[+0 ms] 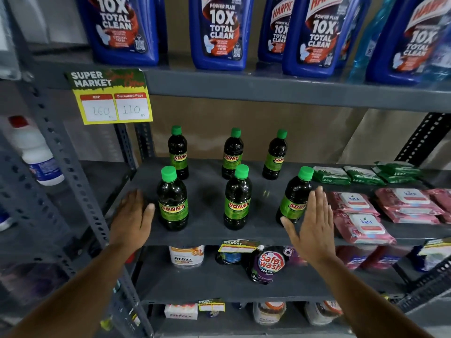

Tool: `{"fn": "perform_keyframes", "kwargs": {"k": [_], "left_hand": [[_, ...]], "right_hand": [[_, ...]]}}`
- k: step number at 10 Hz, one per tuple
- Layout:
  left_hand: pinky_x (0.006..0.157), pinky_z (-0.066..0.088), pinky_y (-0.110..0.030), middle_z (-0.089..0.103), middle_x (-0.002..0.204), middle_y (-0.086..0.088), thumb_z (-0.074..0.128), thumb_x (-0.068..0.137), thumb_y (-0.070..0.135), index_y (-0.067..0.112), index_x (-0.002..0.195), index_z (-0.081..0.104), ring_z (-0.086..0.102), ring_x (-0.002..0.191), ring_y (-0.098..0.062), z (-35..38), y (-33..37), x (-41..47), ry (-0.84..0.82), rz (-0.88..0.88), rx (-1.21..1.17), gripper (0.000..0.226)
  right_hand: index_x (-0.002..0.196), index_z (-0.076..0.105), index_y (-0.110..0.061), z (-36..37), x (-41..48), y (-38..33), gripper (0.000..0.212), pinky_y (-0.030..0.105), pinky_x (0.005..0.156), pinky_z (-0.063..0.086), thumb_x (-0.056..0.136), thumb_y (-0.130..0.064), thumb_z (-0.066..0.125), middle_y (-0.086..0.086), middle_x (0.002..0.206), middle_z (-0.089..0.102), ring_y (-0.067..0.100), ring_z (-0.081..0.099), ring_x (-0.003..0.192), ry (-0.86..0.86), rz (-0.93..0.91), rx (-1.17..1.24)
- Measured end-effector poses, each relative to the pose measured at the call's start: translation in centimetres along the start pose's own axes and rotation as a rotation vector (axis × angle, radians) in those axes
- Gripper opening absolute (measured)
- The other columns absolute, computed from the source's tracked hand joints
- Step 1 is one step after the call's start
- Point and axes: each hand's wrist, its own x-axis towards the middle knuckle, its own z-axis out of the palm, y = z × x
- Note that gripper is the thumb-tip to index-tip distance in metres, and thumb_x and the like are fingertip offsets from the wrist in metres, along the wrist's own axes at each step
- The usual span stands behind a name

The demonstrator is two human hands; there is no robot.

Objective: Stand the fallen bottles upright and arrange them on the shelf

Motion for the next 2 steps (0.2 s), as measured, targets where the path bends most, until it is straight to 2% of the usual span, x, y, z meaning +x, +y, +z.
{"fn": "perform_keyframes", "kwargs": {"k": [1, 2], "left_hand": [[0.121, 0.0, -0.042, 0.009, 0.161, -0.019, 0.015, 0.095, 0.055, -0.001, 0.15, 0.011, 0.002, 0.149, -0.028, -1.6, 2.1, -1.7, 0.156, 0.151, 0.142, 0.079], [0.12, -0.012, -0.036, -0.001, 0.16, -0.018, 0.015, 0.095, 0.058, 0.0, 0.15, 0.0, -0.007, 0.149, -0.027, -4.2, 6.0, -2.4, 0.264, 0.295, 0.198, 0.081]], "right_hand": [[0.151, 0.007, 0.0, -1.9, 2.0, 0.5, 0.09, 0.046, 0.118, 0.003, 0.092, -0.059, 0.039, 0.021, 0.16, 0.003, 0.033, 0.002, 0.149, 0.055, -0.135, -0.14], [0.151, 0.009, 0.0, -4.8, 5.2, 0.5, 0.084, 0.044, 0.118, -0.001, 0.094, -0.055, 0.036, 0.018, 0.16, 0.004, 0.031, 0.003, 0.148, 0.118, -0.25, -0.25]]}}
